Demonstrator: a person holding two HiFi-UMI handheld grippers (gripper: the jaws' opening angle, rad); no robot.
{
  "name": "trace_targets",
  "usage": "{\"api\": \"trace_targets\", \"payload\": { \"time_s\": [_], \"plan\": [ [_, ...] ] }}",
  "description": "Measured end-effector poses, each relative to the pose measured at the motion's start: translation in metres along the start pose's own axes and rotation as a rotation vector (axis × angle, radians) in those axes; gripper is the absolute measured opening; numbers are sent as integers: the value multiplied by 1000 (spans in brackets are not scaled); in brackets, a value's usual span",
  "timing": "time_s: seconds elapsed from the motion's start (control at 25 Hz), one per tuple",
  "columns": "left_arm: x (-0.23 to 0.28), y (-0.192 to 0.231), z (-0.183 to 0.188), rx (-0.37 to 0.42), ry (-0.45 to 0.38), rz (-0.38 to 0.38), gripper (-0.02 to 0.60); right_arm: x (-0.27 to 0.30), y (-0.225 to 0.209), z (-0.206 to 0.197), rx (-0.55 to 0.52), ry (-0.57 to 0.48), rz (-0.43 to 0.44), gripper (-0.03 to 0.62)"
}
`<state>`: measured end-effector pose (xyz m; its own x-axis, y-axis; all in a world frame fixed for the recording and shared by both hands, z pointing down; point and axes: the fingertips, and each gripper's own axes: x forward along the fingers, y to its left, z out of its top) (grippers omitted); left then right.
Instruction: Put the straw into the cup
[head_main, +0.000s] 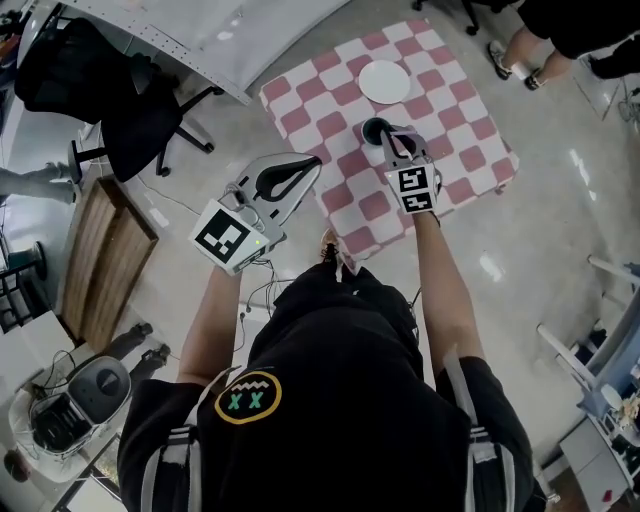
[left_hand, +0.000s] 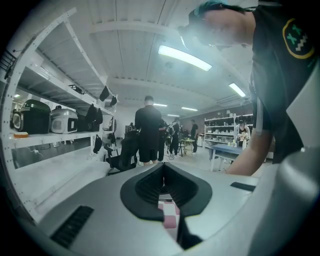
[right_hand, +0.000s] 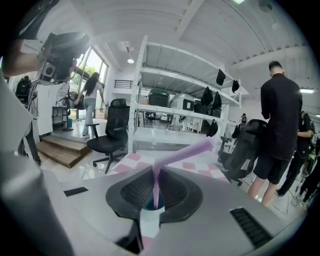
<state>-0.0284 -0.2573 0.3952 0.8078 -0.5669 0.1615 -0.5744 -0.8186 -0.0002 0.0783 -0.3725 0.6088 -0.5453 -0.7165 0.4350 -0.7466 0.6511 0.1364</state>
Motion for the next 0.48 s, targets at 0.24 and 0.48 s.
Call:
{"api": "trace_targets", "payload": {
  "time_s": [0.24, 0.48],
  "plan": [
    [-4, -2, 0, 1, 2, 18, 18, 5, 4, -15, -7, 31, 19, 52],
    [-5, -1, -3, -6, 9, 27, 18, 12, 5, -25, -6, 51, 25, 52]
  ]
}}
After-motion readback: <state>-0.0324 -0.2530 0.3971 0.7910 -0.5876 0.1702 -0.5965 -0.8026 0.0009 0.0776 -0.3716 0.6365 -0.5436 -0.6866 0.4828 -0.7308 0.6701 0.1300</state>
